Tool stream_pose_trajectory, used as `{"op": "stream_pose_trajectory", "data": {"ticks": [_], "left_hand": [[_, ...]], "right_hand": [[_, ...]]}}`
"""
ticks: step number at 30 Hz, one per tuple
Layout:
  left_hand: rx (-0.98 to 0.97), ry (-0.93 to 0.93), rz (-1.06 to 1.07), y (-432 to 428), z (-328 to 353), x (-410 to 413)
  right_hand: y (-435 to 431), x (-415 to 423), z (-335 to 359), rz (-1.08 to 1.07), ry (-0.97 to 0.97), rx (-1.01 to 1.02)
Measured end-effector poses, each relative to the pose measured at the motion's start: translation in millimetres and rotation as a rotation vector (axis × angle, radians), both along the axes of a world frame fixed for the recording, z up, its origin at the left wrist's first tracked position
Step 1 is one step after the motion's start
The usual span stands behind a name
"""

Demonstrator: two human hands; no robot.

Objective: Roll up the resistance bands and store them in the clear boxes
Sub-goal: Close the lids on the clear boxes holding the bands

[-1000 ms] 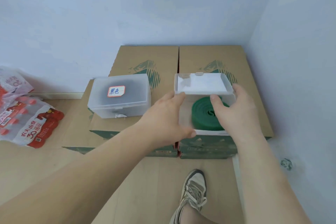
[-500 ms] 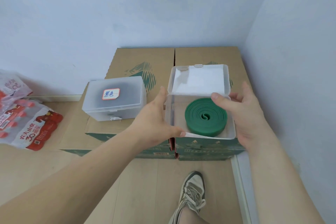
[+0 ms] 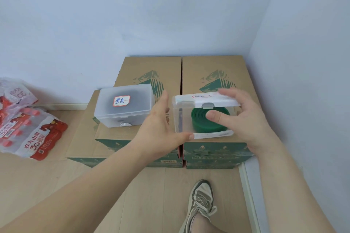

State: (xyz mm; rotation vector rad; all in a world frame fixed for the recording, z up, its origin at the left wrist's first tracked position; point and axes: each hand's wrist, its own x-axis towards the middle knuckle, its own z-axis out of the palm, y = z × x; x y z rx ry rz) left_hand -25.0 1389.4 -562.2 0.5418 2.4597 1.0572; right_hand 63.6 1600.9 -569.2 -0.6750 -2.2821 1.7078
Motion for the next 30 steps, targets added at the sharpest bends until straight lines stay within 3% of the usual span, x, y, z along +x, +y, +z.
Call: {"op": "stream_pose_trajectory", "data": {"ticks": [3,8,12,17,30], "left_hand": [[-0.114,0.262,-0.123,-3,4,5],[-0.257,0.476,-0.370,2,-16,21],[-0.305,0.720,-0.365,5,-34,27],[-0.255,0.759,-0.341,5,-36,28],[-0.293,0.697,-0.315,4,-31,15]], "right_hand": [[-7,6,-2,-0.124,-0.076,-0.003],[-7,13,-14,-0.128,-0.204,0.163],[-7,5,-20,-0.091,-0.271,0.290],[-17,-4,-28,0.079,-0.322,0.390],[-27,6,-50,-0.037,-0.189,0.535]]}}
